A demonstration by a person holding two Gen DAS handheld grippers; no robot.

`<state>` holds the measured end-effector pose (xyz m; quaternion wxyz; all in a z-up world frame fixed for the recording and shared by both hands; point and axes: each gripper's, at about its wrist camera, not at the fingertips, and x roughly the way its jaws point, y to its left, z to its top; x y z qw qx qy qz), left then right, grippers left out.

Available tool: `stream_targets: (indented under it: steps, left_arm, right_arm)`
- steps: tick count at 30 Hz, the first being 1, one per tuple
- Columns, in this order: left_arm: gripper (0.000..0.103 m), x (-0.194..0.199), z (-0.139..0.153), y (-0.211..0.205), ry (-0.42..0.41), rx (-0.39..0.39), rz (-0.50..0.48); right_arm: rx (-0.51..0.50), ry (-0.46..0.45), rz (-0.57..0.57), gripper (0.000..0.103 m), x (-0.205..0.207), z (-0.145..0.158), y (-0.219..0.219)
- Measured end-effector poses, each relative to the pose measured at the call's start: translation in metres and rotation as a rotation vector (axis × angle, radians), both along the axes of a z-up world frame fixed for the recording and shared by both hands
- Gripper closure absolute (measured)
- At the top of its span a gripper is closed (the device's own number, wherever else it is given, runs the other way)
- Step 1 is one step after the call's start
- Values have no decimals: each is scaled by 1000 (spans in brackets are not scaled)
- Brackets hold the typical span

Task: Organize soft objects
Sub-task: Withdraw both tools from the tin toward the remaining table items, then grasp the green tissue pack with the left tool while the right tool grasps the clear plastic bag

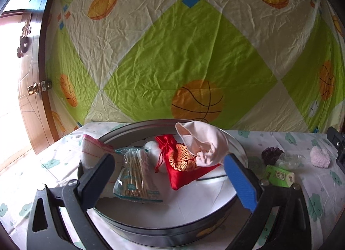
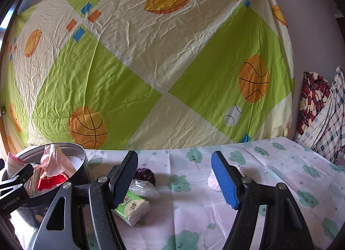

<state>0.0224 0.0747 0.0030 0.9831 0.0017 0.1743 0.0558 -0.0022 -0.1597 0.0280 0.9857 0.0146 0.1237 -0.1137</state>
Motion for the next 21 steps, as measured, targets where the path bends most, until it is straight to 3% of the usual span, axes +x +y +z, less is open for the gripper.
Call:
stream_targets:
  steps: [11,21]
  left_arm:
    - [1,-4,0,-55,39,47,-154]
    - [1,16,-16,-135,196,238,-379]
  right_arm:
    - [-29,1,-37,30,-5,2,-29]
    - [-60,12,-68,30,-6,3,-56]
